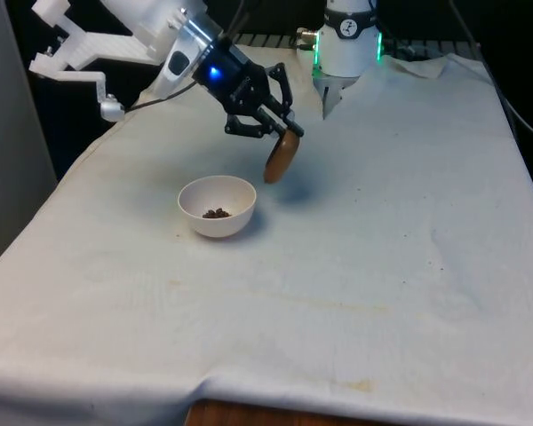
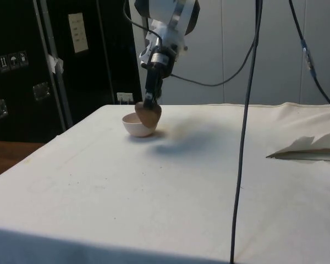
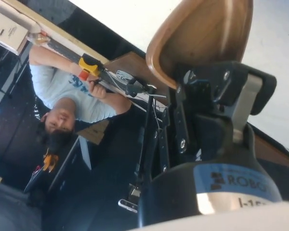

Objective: Pour the coffee beans from the cup into the bowl.

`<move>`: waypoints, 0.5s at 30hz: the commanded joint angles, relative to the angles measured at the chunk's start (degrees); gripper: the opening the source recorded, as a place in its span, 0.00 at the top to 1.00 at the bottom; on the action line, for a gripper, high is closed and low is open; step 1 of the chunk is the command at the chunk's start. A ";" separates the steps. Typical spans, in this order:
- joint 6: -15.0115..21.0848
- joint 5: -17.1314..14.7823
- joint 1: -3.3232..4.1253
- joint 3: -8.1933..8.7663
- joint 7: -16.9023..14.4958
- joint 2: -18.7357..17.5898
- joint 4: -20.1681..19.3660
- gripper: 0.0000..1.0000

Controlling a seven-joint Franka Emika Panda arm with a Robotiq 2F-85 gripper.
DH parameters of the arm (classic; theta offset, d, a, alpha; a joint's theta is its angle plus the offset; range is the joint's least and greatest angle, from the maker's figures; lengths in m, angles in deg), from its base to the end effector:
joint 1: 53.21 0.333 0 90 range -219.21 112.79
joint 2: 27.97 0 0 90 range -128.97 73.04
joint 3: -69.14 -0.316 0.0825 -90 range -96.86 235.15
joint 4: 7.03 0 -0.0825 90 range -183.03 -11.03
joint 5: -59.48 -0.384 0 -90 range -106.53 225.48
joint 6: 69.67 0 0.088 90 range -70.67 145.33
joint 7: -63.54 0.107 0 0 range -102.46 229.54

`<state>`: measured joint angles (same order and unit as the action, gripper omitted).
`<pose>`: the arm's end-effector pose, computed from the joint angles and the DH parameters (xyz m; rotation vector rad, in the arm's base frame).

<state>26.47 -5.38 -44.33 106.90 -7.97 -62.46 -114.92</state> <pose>0.5585 -0.1863 0.2248 -2.2863 -0.2278 -0.2065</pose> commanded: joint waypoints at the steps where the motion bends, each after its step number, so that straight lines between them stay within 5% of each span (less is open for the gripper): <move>1: 0.92 0.34 0.52 0.40 0.97 0.06 -0.17 0.97; 7: 2.35 0.97 0.57 0.29 2.52 0.11 -0.23 0.97; 8: 1.32 0.63 0.00 -0.06 1.89 0.00 0.00 0.97; 9: 2.69 1.20 0.57 0.29 2.69 0.17 -0.29 0.97; 15: 4.53 2.75 0.74 0.23 3.21 0.46 -0.86 0.97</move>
<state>29.57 -3.26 -44.33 106.61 -5.22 -62.46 -115.03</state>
